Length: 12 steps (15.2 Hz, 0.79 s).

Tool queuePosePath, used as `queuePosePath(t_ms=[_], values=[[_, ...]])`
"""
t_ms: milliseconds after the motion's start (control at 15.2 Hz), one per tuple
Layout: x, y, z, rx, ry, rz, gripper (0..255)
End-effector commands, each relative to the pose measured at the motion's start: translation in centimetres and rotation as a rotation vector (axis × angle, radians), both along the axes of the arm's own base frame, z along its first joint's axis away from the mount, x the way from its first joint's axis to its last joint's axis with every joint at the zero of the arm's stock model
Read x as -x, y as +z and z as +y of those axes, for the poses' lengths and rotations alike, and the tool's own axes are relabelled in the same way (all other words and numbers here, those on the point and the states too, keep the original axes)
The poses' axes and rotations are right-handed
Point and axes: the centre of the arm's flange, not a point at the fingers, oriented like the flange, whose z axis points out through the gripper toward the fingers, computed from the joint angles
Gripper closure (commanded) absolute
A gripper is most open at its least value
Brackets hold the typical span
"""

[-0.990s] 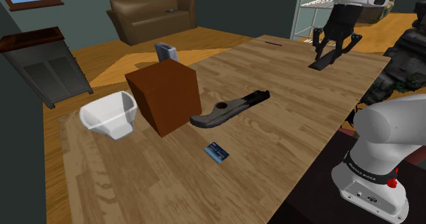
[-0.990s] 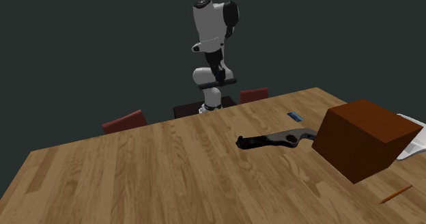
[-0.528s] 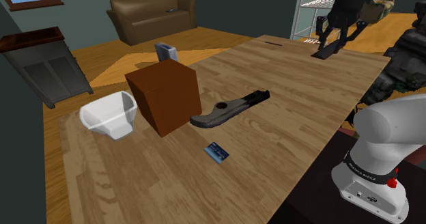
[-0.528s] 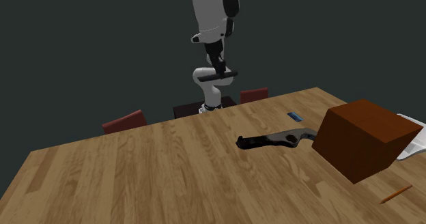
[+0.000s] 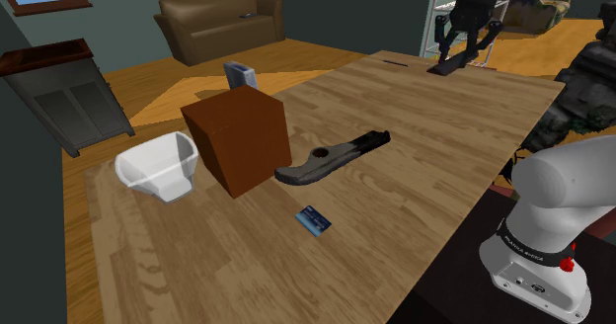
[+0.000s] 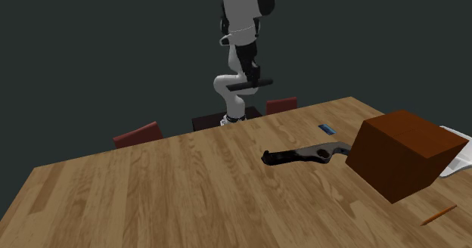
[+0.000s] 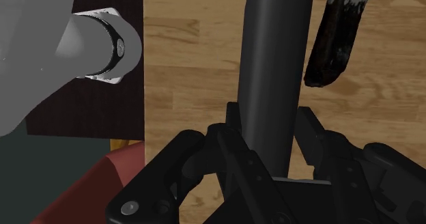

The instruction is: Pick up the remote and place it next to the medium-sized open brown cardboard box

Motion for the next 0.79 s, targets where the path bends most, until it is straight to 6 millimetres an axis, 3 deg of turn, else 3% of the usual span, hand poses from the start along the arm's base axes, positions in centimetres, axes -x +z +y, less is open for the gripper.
queuePosePath(t_ms=[0, 726], values=[[-2.5, -0.1, 1.0, -0.001, 0.0, -0.001, 255], [-16.1, -0.1, 6.3, -0.001, 0.0, -0.001, 255]])
